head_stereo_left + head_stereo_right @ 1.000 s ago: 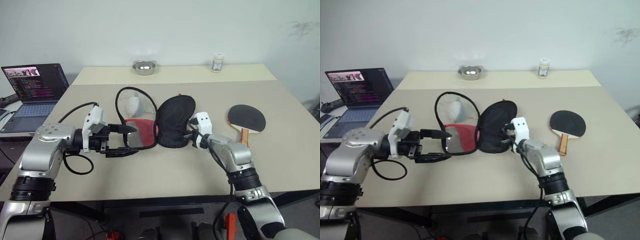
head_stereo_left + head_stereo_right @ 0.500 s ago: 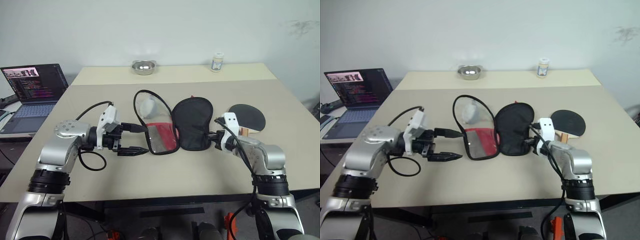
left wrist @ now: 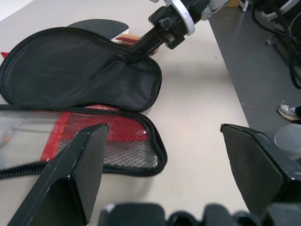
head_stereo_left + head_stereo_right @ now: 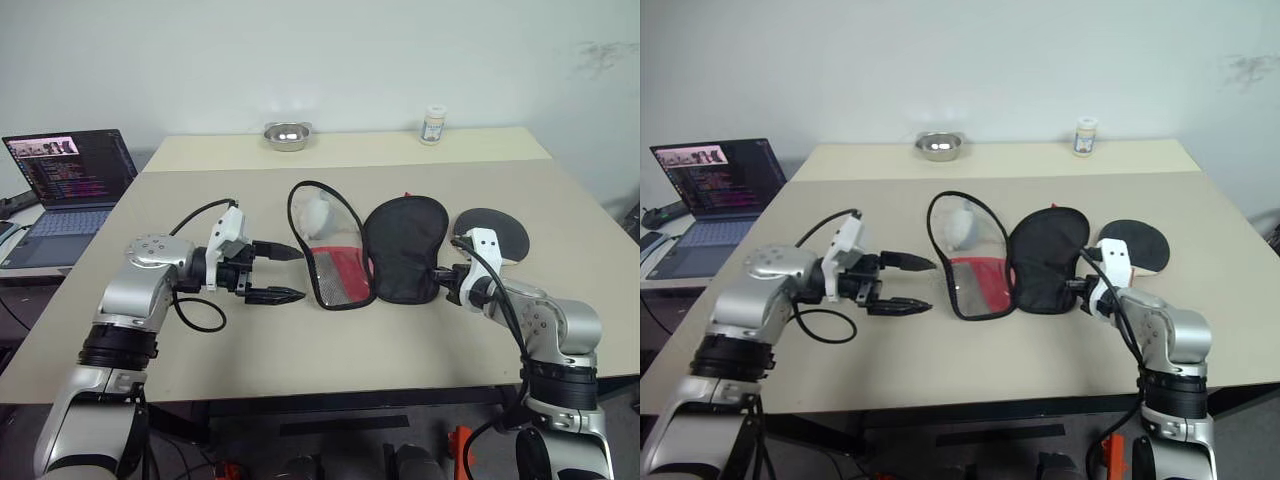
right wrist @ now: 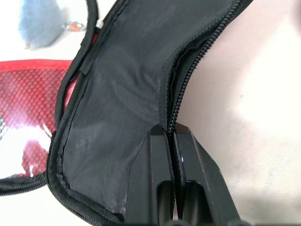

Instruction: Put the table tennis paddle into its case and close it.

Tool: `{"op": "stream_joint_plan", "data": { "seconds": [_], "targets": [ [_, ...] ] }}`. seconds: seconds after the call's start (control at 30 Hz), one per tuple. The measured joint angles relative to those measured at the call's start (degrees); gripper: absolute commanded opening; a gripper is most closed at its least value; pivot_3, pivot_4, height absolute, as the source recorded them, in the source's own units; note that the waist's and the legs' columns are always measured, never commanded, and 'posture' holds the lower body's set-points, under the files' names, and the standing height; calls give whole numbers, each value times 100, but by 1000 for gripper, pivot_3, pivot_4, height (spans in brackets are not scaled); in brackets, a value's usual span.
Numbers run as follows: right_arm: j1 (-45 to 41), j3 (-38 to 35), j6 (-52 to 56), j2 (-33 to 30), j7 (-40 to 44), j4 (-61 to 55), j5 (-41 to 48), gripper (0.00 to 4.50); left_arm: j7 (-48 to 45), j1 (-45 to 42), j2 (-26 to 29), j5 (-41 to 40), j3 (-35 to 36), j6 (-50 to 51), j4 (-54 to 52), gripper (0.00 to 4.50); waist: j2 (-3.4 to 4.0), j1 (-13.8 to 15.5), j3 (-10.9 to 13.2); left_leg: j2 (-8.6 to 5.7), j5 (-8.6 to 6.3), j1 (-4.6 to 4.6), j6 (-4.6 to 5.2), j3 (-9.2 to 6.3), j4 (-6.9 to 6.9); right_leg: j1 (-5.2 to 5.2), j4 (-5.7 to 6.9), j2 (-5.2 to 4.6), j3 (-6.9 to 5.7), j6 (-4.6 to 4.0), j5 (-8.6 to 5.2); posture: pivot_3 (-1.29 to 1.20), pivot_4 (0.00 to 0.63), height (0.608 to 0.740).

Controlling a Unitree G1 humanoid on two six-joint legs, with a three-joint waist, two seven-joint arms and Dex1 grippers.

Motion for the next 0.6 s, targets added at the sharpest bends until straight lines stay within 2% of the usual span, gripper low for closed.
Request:
{"op": "stream_joint_plan", "data": {
  "seconds": [0.03, 0.2, 0.4, 0.6],
  "targets": [
    [-1, 29, -43, -11, 4, 24, -10, 659, -2, 0, -4, 14, -1, -12, 7, 4152, 0, 0, 0, 0, 0, 0, 0, 0, 0, 0, 0, 0, 0, 0, 0, 0, 150, 740],
    [-171, 405, -434, -479, 259, 417, -187, 2287, 13, 34, -7, 30, -1, -25, -7, 4152, 0, 1, 0, -2, 0, 0, 1, 1, 3, 1, 0, -1, 0, 0, 0, 0, 150, 740],
    [-516, 402, -740, -1058, 476, 677, -267, 4480, 91, 148, -34, 26, 0, 15, -222, 4152, 0, 2, 0, -1, 0, -1, 1, 1, 2, 1, -2, -1, 0, 1, 0, 0, 150, 740],
    [-481, -19, -658, -1420, 168, 601, -399, 4480, 209, 252, -74, 10, 7, 116, -471, 4152, -1, 27, 1, -1, 0, -2, 1, 1, 1, 1, -3, -1, 0, 1, 0, 0, 150, 740]
  ]
}}
